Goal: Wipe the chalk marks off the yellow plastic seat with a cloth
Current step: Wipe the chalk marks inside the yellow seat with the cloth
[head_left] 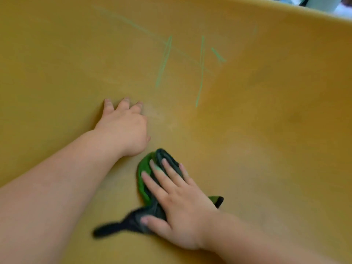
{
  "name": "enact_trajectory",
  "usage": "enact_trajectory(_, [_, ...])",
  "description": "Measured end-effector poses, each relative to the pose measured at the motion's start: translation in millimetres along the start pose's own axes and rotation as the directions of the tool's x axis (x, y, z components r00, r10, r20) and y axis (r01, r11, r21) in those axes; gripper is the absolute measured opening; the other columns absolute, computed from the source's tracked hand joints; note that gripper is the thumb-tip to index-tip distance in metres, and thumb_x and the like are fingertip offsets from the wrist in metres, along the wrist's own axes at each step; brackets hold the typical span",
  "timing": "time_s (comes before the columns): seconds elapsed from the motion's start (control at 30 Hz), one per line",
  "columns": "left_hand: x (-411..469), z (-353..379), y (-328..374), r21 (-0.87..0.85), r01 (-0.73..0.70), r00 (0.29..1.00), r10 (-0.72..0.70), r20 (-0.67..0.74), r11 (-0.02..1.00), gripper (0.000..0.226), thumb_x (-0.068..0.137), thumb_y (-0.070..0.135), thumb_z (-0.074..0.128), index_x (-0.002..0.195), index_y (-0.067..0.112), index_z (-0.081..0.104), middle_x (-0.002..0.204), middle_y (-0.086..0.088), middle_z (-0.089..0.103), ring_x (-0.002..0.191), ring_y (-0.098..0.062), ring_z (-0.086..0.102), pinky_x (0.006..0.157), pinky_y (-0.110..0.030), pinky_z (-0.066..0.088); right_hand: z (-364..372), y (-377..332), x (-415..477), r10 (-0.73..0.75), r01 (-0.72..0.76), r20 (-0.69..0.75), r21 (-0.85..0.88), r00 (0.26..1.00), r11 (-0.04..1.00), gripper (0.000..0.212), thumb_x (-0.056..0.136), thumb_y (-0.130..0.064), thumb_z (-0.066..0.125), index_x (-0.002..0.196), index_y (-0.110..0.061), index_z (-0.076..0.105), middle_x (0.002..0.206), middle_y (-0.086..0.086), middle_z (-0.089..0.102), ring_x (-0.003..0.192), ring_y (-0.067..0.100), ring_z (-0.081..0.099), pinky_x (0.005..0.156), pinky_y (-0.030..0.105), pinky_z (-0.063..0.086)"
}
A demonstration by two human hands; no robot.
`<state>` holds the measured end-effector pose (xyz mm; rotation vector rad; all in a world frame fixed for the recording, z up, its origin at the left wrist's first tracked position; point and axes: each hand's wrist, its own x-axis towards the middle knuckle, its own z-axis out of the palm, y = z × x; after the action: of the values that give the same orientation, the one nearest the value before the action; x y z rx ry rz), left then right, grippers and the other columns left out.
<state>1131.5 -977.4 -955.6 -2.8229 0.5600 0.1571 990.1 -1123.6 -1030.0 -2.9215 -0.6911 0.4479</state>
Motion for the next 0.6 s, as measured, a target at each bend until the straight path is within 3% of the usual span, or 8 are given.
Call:
enact_trajectory(0.07, [-2, 1, -2, -0.011, -0.006, 1.000, 0.006, -0.003, 1.000, 0.063, 0.096, 0.051, 0.040, 0.149, 0.018, 0.036, 0.165, -0.002, 0.007, 0.150, -0.032, 0.005, 0.116, -0.065, 0.008, 0, 34, -18, -0.021, 0.021, 0.001, -0.061, 1.000, 0.998, 0.086, 0.090, -0.085, 0.011, 0.160, -0.041, -0.014, 0.169, -0.008, -0.020, 0.154, 0.022, -0.029, 0.122, 0.043, -0.021])
enact_trajectory(0.1, [-4, 1, -3, -0.017, -0.005, 1.000, 0.005, -0.002, 1.000, 0.065, 0.094, 0.053, 0.042, 0.149, 0.018, 0.036, 0.165, -0.002, 0.007, 0.150, -0.032, 0.004, 0.116, -0.064, 0.007, -3, 63, -23, 0.043, -0.047, -0.039, -0.113, 0.998, 0.992, 0.092, 0.083, -0.090, 0.001, 0.161, -0.042, -0.010, 0.170, -0.006, -0.015, 0.156, 0.026, -0.022, 0.123, 0.043, -0.017])
enact_trajectory(0.17, [-7, 3, -6, -0.015, 0.013, 1.000, -0.014, -0.013, 1.000, 0.079, 0.085, 0.065, 0.049, 0.149, 0.020, 0.037, 0.165, -0.002, 0.007, 0.151, -0.031, 0.002, 0.116, -0.064, 0.005, -18, 136, -29, 0.298, -0.330, -0.164, -0.234, 0.941, 0.915, 0.107, 0.070, -0.094, -0.017, 0.161, -0.038, -0.010, 0.173, 0.001, -0.007, 0.159, 0.029, -0.013, 0.127, 0.048, -0.009])
enact_trajectory(0.23, [-9, 6, -10, 0.022, 0.070, 0.997, -0.069, -0.043, 0.997, 0.096, 0.072, 0.077, 0.054, 0.149, 0.022, 0.036, 0.165, -0.004, 0.007, 0.151, -0.032, -0.001, 0.115, -0.067, 0.002, -42, 197, -30, 0.544, -0.618, -0.302, -0.279, 0.783, 0.735, 0.110, 0.070, -0.096, -0.017, 0.161, -0.034, -0.016, 0.174, 0.004, -0.010, 0.158, 0.029, -0.017, 0.127, 0.054, -0.006])
enact_trajectory(0.37, [-11, 9, -14, 0.073, 0.201, 0.976, -0.193, -0.098, 0.977, 0.121, 0.056, 0.090, 0.055, 0.153, 0.025, 0.025, 0.165, -0.008, 0.000, 0.150, -0.036, -0.009, 0.113, -0.070, 0.000, -54, 208, 12, 0.721, -0.805, -0.463, 0.029, 0.515, 0.593, 0.115, 0.080, -0.096, 0.007, 0.162, -0.020, -0.018, 0.171, 0.014, -0.017, 0.156, 0.038, -0.020, 0.124, 0.061, -0.008])
enact_trajectory(0.43, [-10, 10, -16, 0.053, 0.211, 0.973, -0.205, -0.108, 0.976, 0.125, 0.053, 0.091, 0.056, 0.154, 0.025, 0.022, 0.165, -0.008, -0.002, 0.149, -0.036, -0.011, 0.113, -0.069, -0.001, -54, 182, 48, 0.769, -0.793, -0.445, 0.184, 0.459, 0.580, 0.122, 0.078, -0.098, 0.014, 0.161, -0.014, -0.020, 0.169, 0.018, -0.021, 0.155, 0.042, -0.023, 0.123, 0.064, -0.010])
enact_trajectory(0.5, [-9, 9, -17, 0.045, 0.206, 0.973, -0.200, -0.112, 0.978, 0.124, 0.053, 0.090, 0.058, 0.154, 0.027, 0.023, 0.165, -0.006, -0.001, 0.150, -0.034, -0.009, 0.114, -0.067, 0.000, -54, 151, 78, 0.706, -0.736, -0.438, 0.135, 0.557, 0.664, 0.121, 0.078, -0.097, 0.013, 0.160, -0.015, -0.022, 0.168, 0.017, -0.026, 0.153, 0.044, -0.026, 0.122, 0.064, -0.015])
enact_trajectory(0.6, [-8, 6, -19, 0.022, 0.209, 0.970, -0.205, -0.134, 0.978, 0.119, 0.052, 0.088, 0.059, 0.150, 0.027, 0.032, 0.164, -0.005, 0.006, 0.150, -0.032, -0.002, 0.115, -0.065, 0.004, -40, 88, 110, 0.396, -0.449, -0.393, -0.049, 0.830, 0.892, 0.099, 0.089, -0.084, 0.005, 0.161, -0.020, -0.019, 0.170, 0.011, -0.023, 0.154, 0.037, -0.028, 0.123, 0.061, -0.014])
